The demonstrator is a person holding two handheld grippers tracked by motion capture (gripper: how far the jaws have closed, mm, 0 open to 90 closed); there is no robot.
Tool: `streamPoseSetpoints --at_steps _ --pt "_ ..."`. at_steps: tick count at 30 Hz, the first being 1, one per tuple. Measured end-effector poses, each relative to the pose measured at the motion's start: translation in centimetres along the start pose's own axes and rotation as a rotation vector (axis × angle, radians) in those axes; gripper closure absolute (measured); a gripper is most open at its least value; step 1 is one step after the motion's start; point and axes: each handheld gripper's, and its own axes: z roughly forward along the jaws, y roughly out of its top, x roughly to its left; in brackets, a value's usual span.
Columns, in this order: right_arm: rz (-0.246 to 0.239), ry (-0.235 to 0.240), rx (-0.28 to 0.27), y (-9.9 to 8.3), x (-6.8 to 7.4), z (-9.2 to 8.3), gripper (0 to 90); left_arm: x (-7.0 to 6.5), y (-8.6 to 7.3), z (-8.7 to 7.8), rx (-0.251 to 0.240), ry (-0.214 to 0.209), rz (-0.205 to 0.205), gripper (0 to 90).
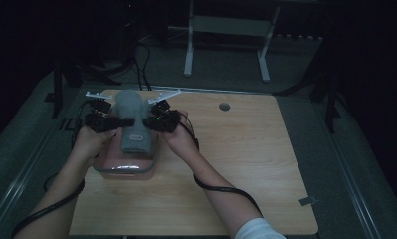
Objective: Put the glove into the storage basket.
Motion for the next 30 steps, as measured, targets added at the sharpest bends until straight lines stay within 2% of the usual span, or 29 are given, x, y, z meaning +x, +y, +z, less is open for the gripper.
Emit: streamPoseSetpoints --at_steps 1,4,6,7,8,10,11,12,17,20,23,28,30 --pt "0.003 -0.001 0.041 -0.4 0.3 1.9 82.1 1.0 -0.8 0.6 0.023 0.008 -0.019 78.7" --pt "-0.006 -0.011 0.095 -1.2 0.4 3.9 82.2 2.1 -2.0 1.9 0.059 0.020 -0.050 78.7" --pt "-0.010 -0.028 0.135 -1.7 0.4 5.0 82.2 2.5 -2.4 2.9 0.087 0.033 -0.063 78.7" --pt "-0.002 -0.033 0.152 -2.0 0.3 5.5 82.3 2.5 -2.4 2.9 0.087 0.033 -0.063 78.7" --pt "-0.002 -0.033 0.152 -2.0 0.3 5.5 82.3 2.7 -2.6 3.4 0.105 0.038 -0.068 78.7" --pt "0.012 -0.050 0.189 -2.5 0.1 6.4 82.2 3.0 -2.8 4.6 0.139 0.052 -0.073 78.6" --pt "0.015 -0.062 0.212 -2.7 -0.1 6.9 82.2 3.0 -2.8 4.6 0.139 0.052 -0.073 78.6" --pt "0.019 -0.077 0.240 -2.8 -0.2 7.4 82.2 3.2 -2.7 5.7 0.173 0.071 -0.069 78.6" --pt "0.032 -0.125 0.312 -3.1 -0.3 8.7 82.2 3.7 -2.8 7.0 0.218 0.089 -0.078 78.5" --pt "0.022 -0.155 0.343 -3.1 -0.2 9.2 81.9 3.7 -2.8 7.5 0.237 0.104 -0.068 78.4" --pt "0.037 -0.159 0.367 -3.2 -0.4 9.6 79.4 3.8 -2.9 8.0 0.263 0.124 -0.060 78.1" --pt "0.006 -0.168 0.381 -3.1 -0.2 9.8 73.9 3.9 -3.3 8.9 0.298 0.165 -0.032 76.7" --pt "-0.007 -0.162 0.376 -3.2 -0.2 9.7 70.5 4.2 -3.5 9.0 0.290 0.162 -0.045 75.2"
